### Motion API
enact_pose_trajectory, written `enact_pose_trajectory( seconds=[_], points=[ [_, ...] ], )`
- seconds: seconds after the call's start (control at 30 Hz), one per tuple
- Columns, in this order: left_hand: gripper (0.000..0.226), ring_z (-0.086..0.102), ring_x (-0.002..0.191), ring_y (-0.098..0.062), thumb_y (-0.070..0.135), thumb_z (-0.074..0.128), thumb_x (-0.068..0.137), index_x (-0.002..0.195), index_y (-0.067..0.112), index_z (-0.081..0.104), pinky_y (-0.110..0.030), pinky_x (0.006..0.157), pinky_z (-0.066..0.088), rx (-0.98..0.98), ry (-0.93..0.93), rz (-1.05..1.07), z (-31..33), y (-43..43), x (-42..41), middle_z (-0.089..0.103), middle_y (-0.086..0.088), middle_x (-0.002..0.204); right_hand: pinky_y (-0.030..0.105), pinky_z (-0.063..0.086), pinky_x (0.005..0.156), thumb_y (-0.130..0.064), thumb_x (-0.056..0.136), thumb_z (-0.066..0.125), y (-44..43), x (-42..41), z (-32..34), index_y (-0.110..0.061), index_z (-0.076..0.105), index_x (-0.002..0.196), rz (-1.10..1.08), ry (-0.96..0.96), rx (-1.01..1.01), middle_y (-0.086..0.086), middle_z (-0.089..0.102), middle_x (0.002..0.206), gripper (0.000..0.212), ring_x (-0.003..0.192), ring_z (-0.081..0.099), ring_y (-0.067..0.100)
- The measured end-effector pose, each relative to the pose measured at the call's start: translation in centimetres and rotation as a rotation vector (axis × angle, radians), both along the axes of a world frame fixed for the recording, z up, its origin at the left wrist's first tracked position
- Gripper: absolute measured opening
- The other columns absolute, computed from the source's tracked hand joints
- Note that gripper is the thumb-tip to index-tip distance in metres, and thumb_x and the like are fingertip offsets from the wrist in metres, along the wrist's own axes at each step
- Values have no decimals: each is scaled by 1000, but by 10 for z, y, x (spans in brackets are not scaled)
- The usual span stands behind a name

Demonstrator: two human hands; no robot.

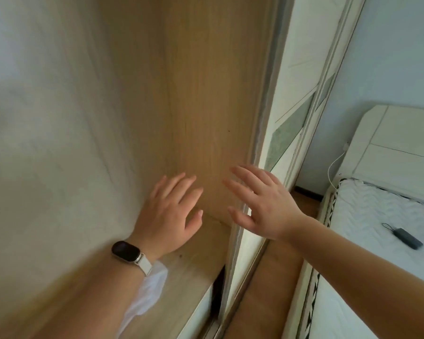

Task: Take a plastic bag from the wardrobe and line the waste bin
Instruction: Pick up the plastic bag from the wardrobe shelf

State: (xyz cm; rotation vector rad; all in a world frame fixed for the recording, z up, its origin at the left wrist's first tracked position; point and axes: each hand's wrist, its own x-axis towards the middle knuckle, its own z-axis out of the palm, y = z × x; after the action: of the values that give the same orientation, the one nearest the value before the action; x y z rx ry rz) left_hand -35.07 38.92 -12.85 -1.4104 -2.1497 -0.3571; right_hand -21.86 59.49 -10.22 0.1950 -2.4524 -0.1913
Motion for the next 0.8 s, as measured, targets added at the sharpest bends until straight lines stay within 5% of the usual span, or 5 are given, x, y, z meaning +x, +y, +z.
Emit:
enact_pose_trajectory(
  seconds=[0.37,0.5,0.67,0.8],
  points=[
    [46,47,132,-32,44,47,89,125,18,61,-50,106,39,-67,-310,430,-97,-110,0,54,-9,141,46,49,91,-58,89,39,-73,-75,-93,-22,48,138,113,-435,10,8,52,139,61,126,50,32],
    [43,50,124,-33,40,59,84,121,19,61,-46,100,43,-128,-385,573,-132,-141,-2,56,-8,135,46,46,94,-60,91,33,-96,-110,-129,-22,45,138,188,-566,-26,8,48,143,61,130,46,30],
    [47,51,125,-33,40,63,82,124,20,60,-51,102,43,-178,-522,752,-181,-167,-1,56,-8,136,47,36,106,-58,91,32,-116,-148,-178,-21,47,139,318,-687,-53,9,45,146,63,133,43,33],
    [48,50,128,-34,43,62,85,127,20,58,-52,105,41,-208,-636,861,-221,-181,-4,55,-9,138,47,43,100,-55,89,39,-129,-172,-215,-19,56,132,388,-740,-105,11,54,139,59,126,51,34]
  ],
)
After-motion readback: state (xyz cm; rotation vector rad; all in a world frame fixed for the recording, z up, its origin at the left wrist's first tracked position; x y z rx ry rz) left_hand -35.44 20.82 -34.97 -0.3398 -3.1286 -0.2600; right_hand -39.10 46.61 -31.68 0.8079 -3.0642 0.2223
